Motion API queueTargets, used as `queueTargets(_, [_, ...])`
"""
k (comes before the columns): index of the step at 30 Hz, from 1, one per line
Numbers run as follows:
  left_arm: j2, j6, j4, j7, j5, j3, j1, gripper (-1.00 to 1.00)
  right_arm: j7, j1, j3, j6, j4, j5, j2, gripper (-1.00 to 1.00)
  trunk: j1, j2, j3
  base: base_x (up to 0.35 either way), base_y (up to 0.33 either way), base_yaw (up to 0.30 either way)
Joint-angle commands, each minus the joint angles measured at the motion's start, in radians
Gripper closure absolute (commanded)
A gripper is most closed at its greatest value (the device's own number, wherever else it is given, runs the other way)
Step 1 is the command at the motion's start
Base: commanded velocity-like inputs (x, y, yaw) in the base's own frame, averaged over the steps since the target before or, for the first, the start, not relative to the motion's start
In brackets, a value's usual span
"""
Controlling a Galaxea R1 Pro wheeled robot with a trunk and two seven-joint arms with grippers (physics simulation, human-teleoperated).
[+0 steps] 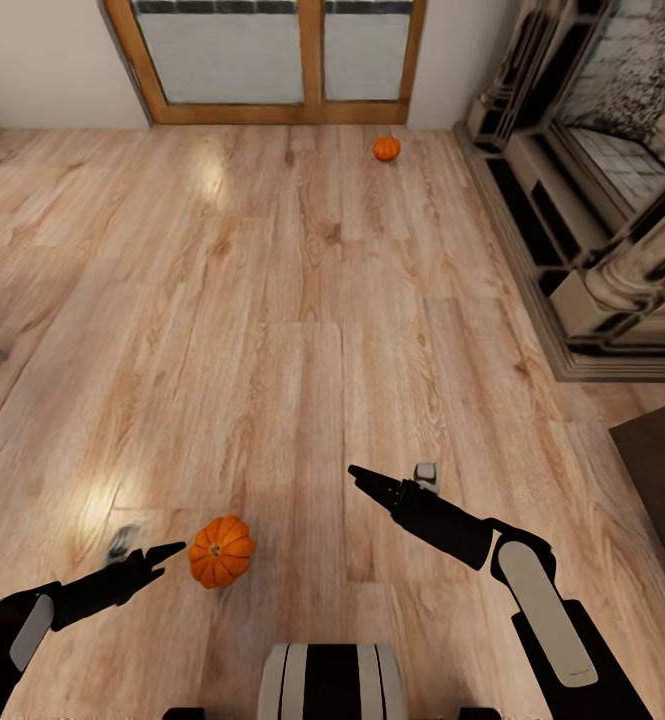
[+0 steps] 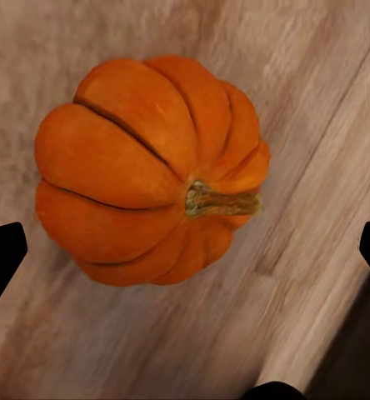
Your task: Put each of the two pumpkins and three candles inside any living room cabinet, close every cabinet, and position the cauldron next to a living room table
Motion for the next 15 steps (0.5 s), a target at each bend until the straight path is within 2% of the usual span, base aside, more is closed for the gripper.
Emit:
queueTargets(1, [-0.001,0.0,-0.009,-0.003,0.0,0.0,0.0,-1.0,0.0,0.0,0.0,0.0,0.0,0.0,0.001,-1.0,0.0,0.0,-0.004,0.0,0.0,0.0])
queueTargets(15, [-0.001,-0.003,-0.031,-0.009,-0.003,0.0,-0.001,-1.0,-0.009,0.001,0.002,-0.003,0.0,0.001,0.003,-1.0,0.007,-0.004,-0.058,0.0,0.0,0.0])
